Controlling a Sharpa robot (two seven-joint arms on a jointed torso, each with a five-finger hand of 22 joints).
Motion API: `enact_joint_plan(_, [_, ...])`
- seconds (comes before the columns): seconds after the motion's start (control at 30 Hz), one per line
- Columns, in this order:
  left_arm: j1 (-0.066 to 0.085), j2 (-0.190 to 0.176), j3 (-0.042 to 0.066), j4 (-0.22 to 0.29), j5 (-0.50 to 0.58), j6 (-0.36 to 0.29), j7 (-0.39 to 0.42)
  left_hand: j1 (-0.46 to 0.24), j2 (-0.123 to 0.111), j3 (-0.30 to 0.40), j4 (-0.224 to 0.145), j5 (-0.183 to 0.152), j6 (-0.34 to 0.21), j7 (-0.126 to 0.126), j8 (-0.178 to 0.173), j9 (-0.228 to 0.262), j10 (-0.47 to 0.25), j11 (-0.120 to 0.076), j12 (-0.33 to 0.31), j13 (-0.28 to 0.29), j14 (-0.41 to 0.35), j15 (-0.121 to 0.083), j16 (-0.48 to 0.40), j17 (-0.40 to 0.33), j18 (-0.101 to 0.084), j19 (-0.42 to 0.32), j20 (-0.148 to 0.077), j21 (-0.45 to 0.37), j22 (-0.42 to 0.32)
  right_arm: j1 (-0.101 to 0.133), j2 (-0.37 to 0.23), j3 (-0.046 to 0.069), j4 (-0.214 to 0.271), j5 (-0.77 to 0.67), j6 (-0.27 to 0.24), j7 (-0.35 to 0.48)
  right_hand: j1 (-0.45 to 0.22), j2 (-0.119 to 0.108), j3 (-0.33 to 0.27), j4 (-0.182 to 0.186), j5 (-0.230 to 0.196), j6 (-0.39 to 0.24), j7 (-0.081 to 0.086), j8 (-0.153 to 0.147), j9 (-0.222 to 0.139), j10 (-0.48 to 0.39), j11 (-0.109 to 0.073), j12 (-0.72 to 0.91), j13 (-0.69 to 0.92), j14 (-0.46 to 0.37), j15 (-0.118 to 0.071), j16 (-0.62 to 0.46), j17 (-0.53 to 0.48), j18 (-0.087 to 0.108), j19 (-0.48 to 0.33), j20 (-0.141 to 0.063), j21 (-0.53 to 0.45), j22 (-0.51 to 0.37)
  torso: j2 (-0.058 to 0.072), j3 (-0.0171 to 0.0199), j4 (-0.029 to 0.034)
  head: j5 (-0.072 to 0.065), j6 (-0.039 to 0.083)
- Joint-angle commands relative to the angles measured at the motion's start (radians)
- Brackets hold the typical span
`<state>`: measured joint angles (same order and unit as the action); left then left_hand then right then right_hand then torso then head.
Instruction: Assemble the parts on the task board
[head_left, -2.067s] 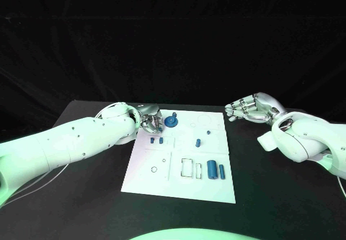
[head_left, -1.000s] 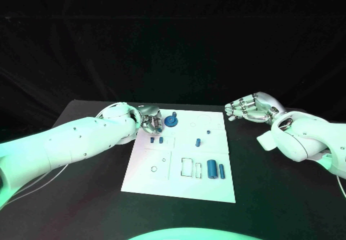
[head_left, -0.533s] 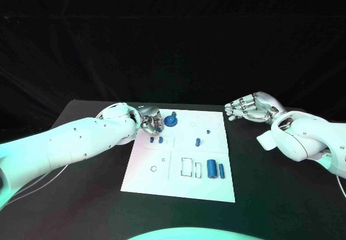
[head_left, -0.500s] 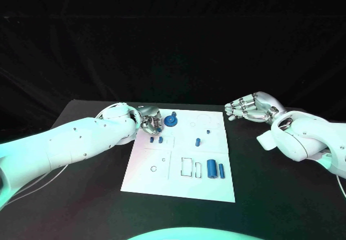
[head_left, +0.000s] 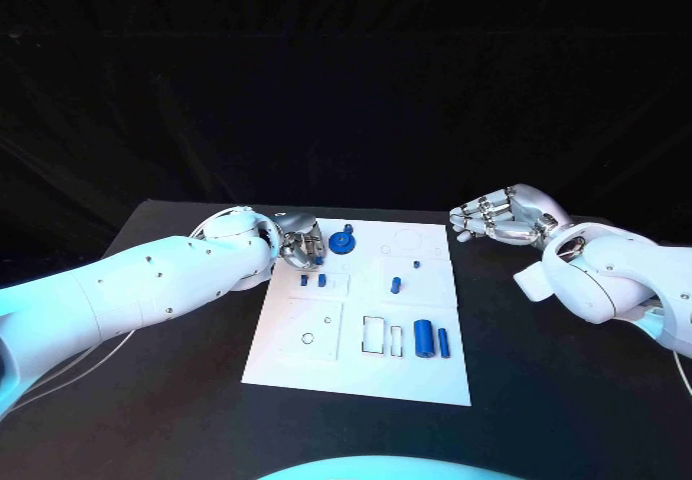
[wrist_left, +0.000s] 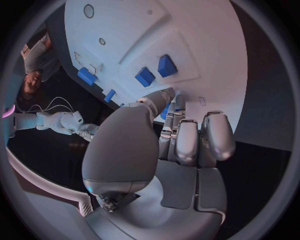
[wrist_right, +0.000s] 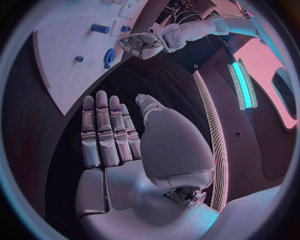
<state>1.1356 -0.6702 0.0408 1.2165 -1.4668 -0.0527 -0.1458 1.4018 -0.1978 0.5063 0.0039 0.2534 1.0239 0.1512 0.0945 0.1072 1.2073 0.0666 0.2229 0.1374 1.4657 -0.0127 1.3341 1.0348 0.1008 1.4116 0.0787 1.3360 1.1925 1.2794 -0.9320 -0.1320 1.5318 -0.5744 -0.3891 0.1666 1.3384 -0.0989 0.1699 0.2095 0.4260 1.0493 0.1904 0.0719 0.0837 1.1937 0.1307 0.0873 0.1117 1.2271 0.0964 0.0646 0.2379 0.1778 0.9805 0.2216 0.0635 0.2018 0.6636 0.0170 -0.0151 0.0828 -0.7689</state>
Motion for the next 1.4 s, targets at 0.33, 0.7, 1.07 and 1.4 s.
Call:
enact_joint_plan(0.33, [0.001, -0.020, 0.000, -0.003, 0.006, -0.015, -0.008, -0.008, -0.001, -0.003, -0.002, 0.001, -0.016, 0.001, -0.016, -0.008, 0.002, 0.006, -0.010, 0.003, -0.001, 0.004, 0.006, -0.003, -0.018, -0.004, 0.003, -0.008, -0.002, 0.000, 0.004, 0.000, -0.012, -0.083, 0.016, -0.023, 0.064, -0.011, 0.029, -0.047, -0.029, -0.012, -0.001, -0.001, -0.002, -0.045, 0.004, -0.011, -0.014, 0.004, -0.004, 0.004, -0.006, 0.009, 0.004, -0.001, 0.011, -0.013, 0.000, 0.0002, -0.0006, -0.002, 0.002])
enact_joint_plan(0.7, [0.016, -0.112, 0.001, 0.049, 0.396, -0.219, 0.136, -0.001, 0.015, 0.010, -0.008, 0.002, 0.048, 0.002, 0.011, -0.003, 0.001, 0.007, -0.021, 0.009, -0.014, 0.005, -0.006, -0.036, 0.003, -0.051, 0.001, -0.073, -0.097, 0.001, 0.058, 0.001, -0.063, -0.592, 0.095, -0.151, 0.133, -0.008, 0.055, -0.153, -0.101, 0.047, -0.045, 0.012, 0.005, 0.041, -0.059, 0.020, -0.017, 0.289, -0.105, 0.282, 0.163, 0.002, 0.304, -0.143, 0.245, 0.109, -0.004, 0.0002, -0.0001, -0.008, 0.011])
enact_joint_plan(1.07, [0.021, -0.226, -0.005, 0.207, 1.139, -0.240, 0.433, -0.027, 0.028, -0.002, -0.002, -0.001, 0.044, 0.017, 0.005, -0.017, -0.033, 0.022, -0.030, 0.010, -0.184, 0.018, -0.280, -0.496, 0.062, -0.215, 0.013, -0.327, -0.414, 0.001, 0.142, 0.002, -0.081, -0.981, 0.150, -0.301, 0.070, -0.036, 0.128, -0.152, -0.118, 0.059, -0.048, -0.005, 0.002, 0.019, -0.060, -0.014, -0.015, 0.308, -0.111, 1.107, 0.865, -0.030, 0.390, -0.150, 0.614, 0.451, -0.001, -0.0022, 0.0009, -0.062, 0.033])
enact_joint_plan(1.4, [0.018, -0.278, -0.013, 0.336, 1.369, -0.171, 0.544, -0.035, 0.032, -0.017, 0.001, -0.001, 0.041, 0.018, 0.004, -0.019, -0.037, 0.024, -0.028, 0.011, -0.191, 0.019, -0.290, -0.511, 0.065, -0.221, 0.014, -0.345, -0.431, -0.003, 0.206, 0.002, -0.104, -1.111, 0.200, -0.367, 0.044, -0.061, 0.168, -0.144, -0.133, 0.046, -0.039, -0.006, 0.001, -0.035, -0.043, -0.021, -0.025, 0.303, -0.099, 1.279, 1.034, -0.054, 0.405, -0.136, 0.822, 0.668, 0.000, -0.0018, 0.0010, -0.081, 0.036])
